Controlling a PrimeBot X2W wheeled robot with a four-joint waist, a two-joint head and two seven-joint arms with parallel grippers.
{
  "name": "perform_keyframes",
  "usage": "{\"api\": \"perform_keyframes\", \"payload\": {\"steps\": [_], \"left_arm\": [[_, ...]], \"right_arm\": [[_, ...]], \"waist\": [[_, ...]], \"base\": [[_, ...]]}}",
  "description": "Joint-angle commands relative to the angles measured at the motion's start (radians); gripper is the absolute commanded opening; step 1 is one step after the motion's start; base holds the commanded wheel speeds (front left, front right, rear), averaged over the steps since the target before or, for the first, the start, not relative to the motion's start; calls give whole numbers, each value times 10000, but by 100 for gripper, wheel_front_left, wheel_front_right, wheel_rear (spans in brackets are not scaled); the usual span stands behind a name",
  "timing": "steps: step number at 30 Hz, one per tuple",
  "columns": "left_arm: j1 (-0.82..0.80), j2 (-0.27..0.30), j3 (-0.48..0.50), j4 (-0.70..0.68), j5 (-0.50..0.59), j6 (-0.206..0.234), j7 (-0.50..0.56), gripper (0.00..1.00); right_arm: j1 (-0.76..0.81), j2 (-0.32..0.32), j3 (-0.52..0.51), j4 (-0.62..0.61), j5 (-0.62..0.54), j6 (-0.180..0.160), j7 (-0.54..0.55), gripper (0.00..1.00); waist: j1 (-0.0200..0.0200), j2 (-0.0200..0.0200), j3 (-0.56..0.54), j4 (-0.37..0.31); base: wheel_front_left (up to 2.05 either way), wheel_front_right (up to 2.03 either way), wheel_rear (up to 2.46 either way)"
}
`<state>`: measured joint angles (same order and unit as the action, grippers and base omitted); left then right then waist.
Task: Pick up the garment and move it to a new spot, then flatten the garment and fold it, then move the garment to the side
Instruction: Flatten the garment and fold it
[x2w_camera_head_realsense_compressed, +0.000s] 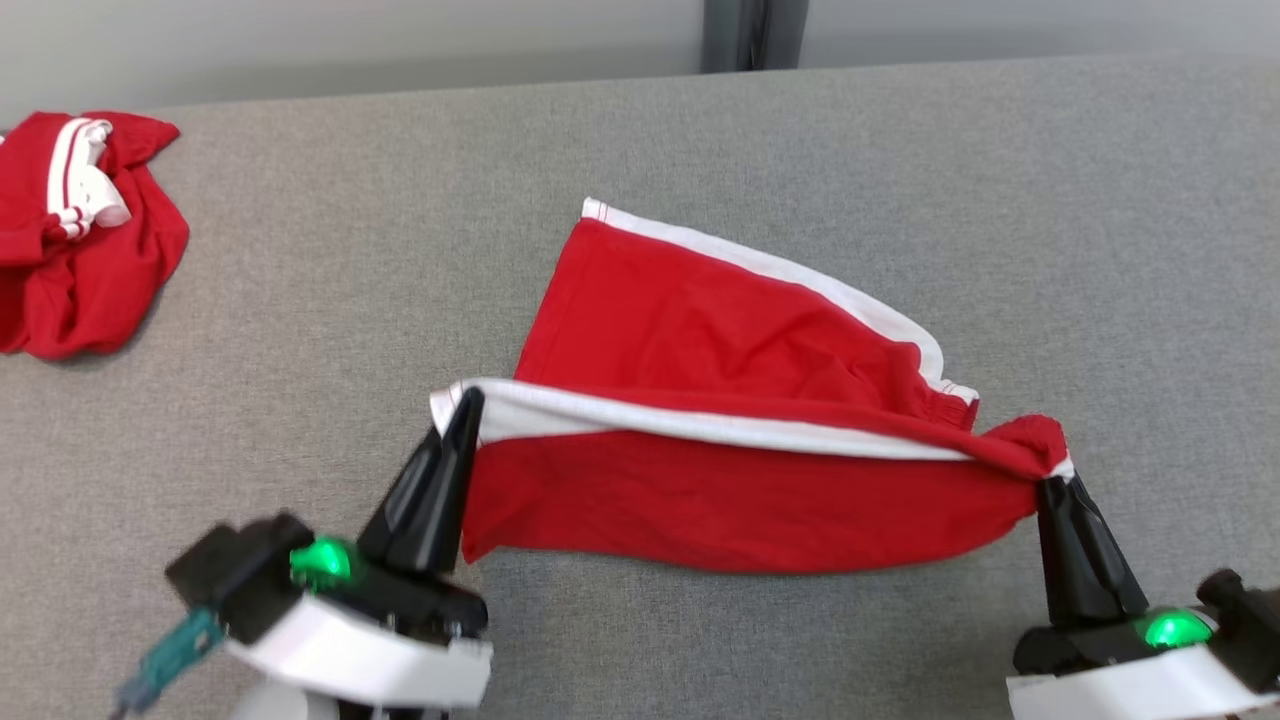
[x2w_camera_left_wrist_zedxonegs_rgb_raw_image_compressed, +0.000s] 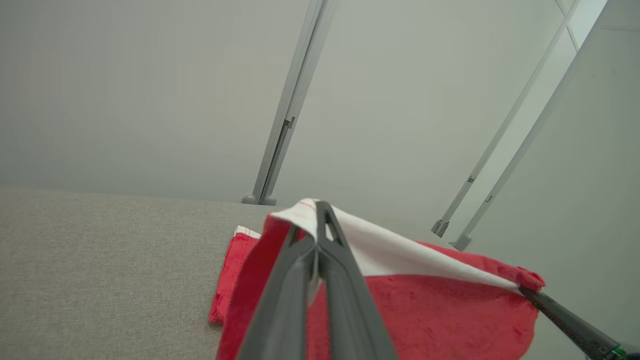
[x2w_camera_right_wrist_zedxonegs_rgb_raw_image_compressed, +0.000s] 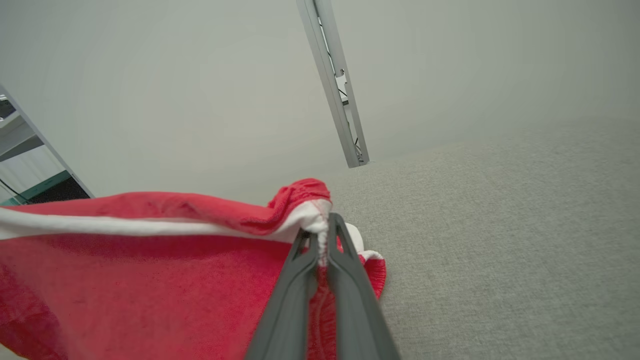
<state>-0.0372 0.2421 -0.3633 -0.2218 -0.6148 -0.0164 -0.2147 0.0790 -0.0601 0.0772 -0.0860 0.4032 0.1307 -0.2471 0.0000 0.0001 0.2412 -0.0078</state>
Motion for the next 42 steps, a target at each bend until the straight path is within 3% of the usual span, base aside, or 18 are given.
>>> {"api": "perform_keyframes", "payload": {"steps": [1,14,27,36,37,39,40,41,42], "left_arm": [[-774,-22,104,715,62,-199,-85,0],[-5573,-839,-511,5970,732,-959,-339,0],[-8896,-1367,-1297,10293,1314,-1118,-495,0],[-10158,-1598,-1873,12199,1396,-1123,-379,0],[-10253,-1633,-1913,12322,1396,-1124,-396,0],[-10380,-1683,-1981,12602,1345,-1125,-397,0],[-10380,-1683,-1981,12602,1345,-1125,-397,0],[-10511,-1725,-2126,12840,1435,-1126,-390,0],[-10511,-1725,-2126,12840,1435,-1126,-390,0]], "right_arm": [[-404,8,-30,371,-154,1,-72,0],[-2612,72,-125,2376,-447,1,-123,0],[-3753,72,98,3246,-163,1,-200,0],[-4076,70,276,3411,-159,-1,-203,0],[-4110,70,288,3412,-171,1,-204,3],[-4172,70,286,3393,-174,1,-204,35],[-4172,70,286,3393,-174,1,-204,35],[-4181,70,243,3352,-238,1,-204,83],[-4181,70,243,3352,-238,1,-204,83]], "waist": [[0,-1,222,-14],[0,-1,2032,-277],[0,-1,2525,-497],[0,-1,2656,-763],[0,-1,2664,-776],[0,-1,2660,-791],[0,-1,2660,-791],[0,-1,2637,-791],[0,-1,2637,-791]], "base": [[0,0,0],[0,0,0],[0,0,0],[0,0,0],[0,0,0],[0,0,0],[0,0,0],[0,0,0],[0,0,0]]}}
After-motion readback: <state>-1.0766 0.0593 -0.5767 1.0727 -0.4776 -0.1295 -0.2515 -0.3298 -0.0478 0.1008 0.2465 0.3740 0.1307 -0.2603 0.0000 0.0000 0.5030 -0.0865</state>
